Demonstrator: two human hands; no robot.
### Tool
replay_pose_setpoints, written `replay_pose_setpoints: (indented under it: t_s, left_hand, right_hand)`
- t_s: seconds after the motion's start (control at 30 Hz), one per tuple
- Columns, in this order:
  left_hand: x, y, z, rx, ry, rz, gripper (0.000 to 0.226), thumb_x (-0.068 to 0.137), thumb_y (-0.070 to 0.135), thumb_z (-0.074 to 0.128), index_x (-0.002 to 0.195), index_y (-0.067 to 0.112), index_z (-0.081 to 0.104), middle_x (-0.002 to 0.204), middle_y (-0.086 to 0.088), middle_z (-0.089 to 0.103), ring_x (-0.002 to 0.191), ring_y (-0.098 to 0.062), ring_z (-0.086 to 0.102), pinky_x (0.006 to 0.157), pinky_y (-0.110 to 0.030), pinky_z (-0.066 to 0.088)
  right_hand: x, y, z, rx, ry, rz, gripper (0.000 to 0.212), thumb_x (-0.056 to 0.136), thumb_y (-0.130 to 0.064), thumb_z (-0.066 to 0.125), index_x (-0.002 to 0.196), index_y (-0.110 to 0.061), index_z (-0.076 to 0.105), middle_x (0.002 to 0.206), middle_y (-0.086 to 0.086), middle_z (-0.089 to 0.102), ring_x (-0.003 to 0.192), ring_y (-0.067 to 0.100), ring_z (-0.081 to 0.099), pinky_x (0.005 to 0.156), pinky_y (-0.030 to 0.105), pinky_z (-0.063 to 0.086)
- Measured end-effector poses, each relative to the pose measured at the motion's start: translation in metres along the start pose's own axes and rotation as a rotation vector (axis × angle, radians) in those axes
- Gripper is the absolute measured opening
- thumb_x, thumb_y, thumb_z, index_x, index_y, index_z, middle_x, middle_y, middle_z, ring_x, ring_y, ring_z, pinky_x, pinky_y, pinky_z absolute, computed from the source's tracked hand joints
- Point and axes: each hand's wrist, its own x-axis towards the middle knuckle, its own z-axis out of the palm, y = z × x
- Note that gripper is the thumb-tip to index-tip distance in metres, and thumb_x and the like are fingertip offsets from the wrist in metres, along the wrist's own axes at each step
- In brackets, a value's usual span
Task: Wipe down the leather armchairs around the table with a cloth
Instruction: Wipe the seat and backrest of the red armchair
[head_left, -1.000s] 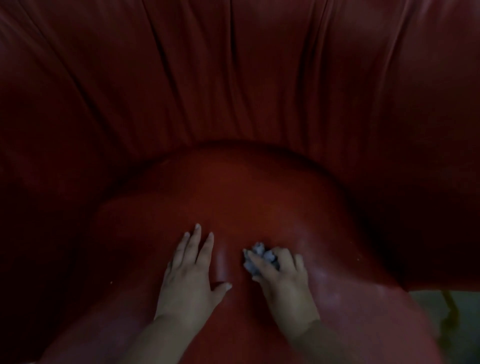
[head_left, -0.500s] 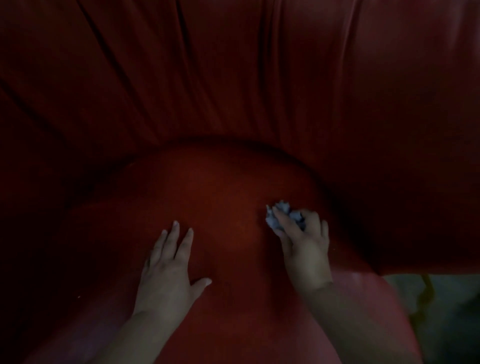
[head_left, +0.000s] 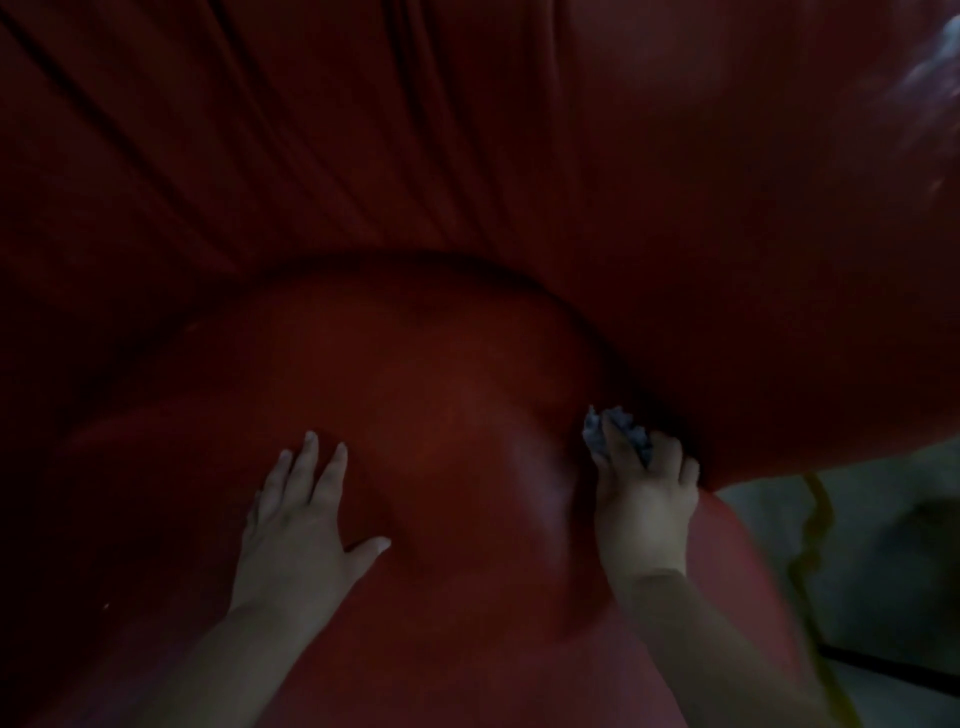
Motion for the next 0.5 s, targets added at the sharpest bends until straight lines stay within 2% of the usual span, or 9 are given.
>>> replay_pose_setpoints:
  t_s: [0.1,0.2,0.27,0.33,0.4,0.5]
  left_hand:
    - [0.001,0.000,0.001,0.007,0.006,0.003,0.104,0.073,0.065,0.065,0.153,0.030,0.008,0.161,0.004,-0.008,0.147,-0.019,-0.006,0.118,-0.042,0.017]
    - [0.002,0.000,0.003,0.011,0.001,0.005,0.104,0.075,0.064,0.063,0.153,0.030,0.005,0.160,0.004,-0.011,0.147,-0.020,-0.009,0.119,-0.041,0.015]
    - [0.003,-0.001,0.006,0.024,0.008,0.008,0.103,0.076,0.065,0.062,0.153,0.029,0.004,0.160,0.004,-0.012,0.146,-0.020,-0.009,0.120,-0.040,0.012]
    - [0.003,-0.003,0.009,0.027,0.027,0.024,0.104,0.074,0.066,0.063,0.153,0.028,0.007,0.160,0.002,-0.010,0.147,-0.021,-0.007,0.120,-0.040,0.011]
    - [0.003,-0.004,0.010,0.016,0.034,0.028,0.104,0.074,0.066,0.063,0.153,0.028,0.008,0.161,0.003,-0.009,0.147,-0.020,-0.007,0.120,-0.039,0.011]
    - [0.003,-0.007,0.010,0.021,0.028,0.025,0.103,0.074,0.068,0.060,0.153,0.030,0.006,0.160,0.004,-0.011,0.146,-0.019,-0.008,0.119,-0.039,0.011]
  right_hand:
    - [-0.003,0.001,-0.001,0.012,0.055,0.082,0.034,0.086,-0.029,0.055,0.113,-0.015,0.070,0.099,0.022,0.056,0.077,0.037,0.051,0.071,0.042,0.046]
    - [0.010,-0.009,0.013,-0.015,0.011,0.120,0.037,0.087,-0.031,0.051,0.115,-0.014,0.069,0.101,0.022,0.058,0.079,0.037,0.053,0.075,0.038,0.038]
    - [0.019,-0.029,0.023,0.014,-0.021,0.075,0.041,0.085,-0.035,0.048,0.116,-0.016,0.068,0.104,0.020,0.058,0.081,0.035,0.055,0.076,0.036,0.038]
    - [0.025,-0.059,0.030,0.067,-0.069,-0.036,0.039,0.085,-0.034,0.056,0.119,-0.018,0.066,0.105,0.018,0.057,0.083,0.035,0.054,0.079,0.038,0.043]
    - [0.024,-0.080,0.031,0.135,-0.129,-0.104,0.039,0.084,-0.029,0.066,0.122,-0.017,0.064,0.108,0.018,0.056,0.085,0.037,0.054,0.081,0.045,0.047]
    - [0.025,-0.064,0.024,0.102,-0.121,-0.141,0.039,0.088,-0.035,0.051,0.121,-0.018,0.065,0.104,0.016,0.056,0.081,0.036,0.053,0.073,0.043,0.049]
